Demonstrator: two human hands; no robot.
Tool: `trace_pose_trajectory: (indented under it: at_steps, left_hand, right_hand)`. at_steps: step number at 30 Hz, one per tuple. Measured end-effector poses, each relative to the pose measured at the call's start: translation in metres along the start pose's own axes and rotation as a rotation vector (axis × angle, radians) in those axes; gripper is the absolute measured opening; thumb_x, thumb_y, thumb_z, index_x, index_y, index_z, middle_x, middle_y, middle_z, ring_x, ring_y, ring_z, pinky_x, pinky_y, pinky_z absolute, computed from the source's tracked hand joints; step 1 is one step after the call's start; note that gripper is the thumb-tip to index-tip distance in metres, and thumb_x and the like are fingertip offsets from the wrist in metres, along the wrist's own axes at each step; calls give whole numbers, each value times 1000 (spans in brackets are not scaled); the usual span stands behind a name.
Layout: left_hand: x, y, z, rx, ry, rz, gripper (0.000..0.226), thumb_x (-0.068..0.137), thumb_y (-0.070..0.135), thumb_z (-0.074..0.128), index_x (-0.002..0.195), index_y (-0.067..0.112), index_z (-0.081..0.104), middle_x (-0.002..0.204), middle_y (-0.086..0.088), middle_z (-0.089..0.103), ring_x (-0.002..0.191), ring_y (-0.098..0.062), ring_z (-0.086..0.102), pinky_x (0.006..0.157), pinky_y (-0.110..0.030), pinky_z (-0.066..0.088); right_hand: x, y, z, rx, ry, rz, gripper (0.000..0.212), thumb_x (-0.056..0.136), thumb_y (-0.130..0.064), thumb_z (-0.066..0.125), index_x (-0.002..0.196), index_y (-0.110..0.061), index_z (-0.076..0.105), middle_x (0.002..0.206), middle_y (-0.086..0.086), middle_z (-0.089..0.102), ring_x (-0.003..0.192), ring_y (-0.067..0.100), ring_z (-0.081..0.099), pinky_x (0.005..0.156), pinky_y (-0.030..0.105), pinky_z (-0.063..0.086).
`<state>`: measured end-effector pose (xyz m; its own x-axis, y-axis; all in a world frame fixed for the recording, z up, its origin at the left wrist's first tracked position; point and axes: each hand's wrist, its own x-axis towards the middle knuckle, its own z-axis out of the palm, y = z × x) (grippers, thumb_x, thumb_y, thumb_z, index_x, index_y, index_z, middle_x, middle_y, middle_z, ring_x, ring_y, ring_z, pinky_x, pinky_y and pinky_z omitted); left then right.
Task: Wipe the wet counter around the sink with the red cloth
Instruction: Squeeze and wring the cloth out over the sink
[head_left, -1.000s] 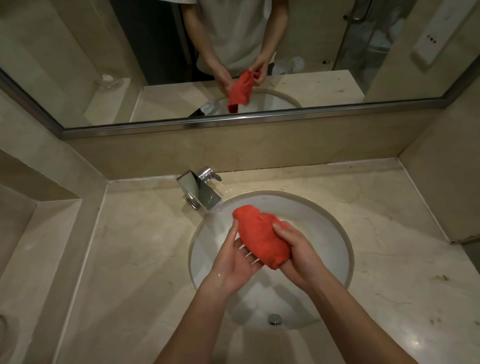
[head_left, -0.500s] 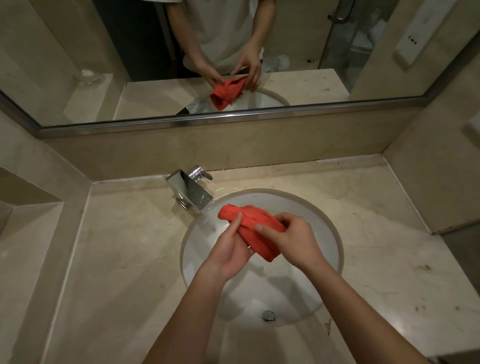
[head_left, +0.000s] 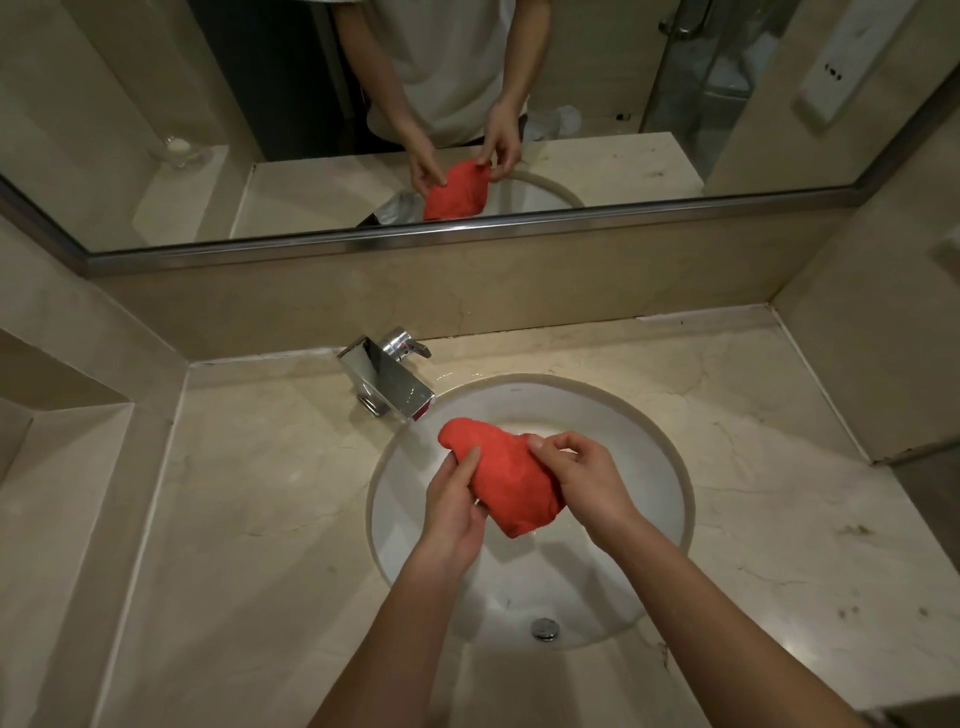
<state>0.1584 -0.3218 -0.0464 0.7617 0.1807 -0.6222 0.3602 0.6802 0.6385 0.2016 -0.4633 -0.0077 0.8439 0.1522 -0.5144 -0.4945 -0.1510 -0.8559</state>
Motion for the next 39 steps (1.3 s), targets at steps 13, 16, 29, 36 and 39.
trace_pose_trajectory:
  at_steps: [13, 16, 29, 36, 39]
  left_hand:
    - [3, 6, -6, 240, -31, -52, 43, 102, 44, 41, 124, 15, 64, 110, -2, 74, 103, -15, 69, 84, -33, 53]
    - [6, 9, -3, 129, -8, -91, 47, 102, 45, 42, 123, 10, 63, 108, -8, 74, 106, -22, 67, 97, -42, 51]
    - [-4, 9, 7, 108, -224, -213, 65, 101, 58, 27, 132, 9, 57, 126, -16, 65, 118, -30, 62, 105, -47, 45]
    - [-1, 8, -2, 393, 172, -88, 47, 102, 42, 43, 140, 15, 45, 132, -9, 55, 114, -24, 57, 87, -36, 50]
    - [-16, 12, 1, 418, 53, -7, 40, 104, 37, 41, 129, 11, 58, 116, -9, 67, 105, -22, 65, 90, -34, 53]
  right_hand:
    - [1, 11, 1, 84, -50, -86, 14, 88, -1, 69, 90, -12, 60, 85, 4, 70, 70, 13, 66, 56, 25, 48]
    - [4, 12, -1, 104, -87, -97, 21, 87, 2, 68, 93, -16, 62, 107, 6, 72, 90, 20, 70, 72, 35, 54]
    - [5, 6, -5, 117, -65, 62, 28, 82, -23, 81, 99, -3, 70, 93, 13, 76, 79, 20, 75, 64, 28, 56]
    - [5, 4, -9, 251, -188, 54, 29, 93, -15, 68, 120, -6, 64, 115, 18, 72, 108, 36, 68, 97, 49, 52]
    - [4, 3, -11, 263, -219, 59, 30, 92, -7, 66, 121, -5, 64, 115, 20, 71, 106, 36, 69, 95, 46, 55]
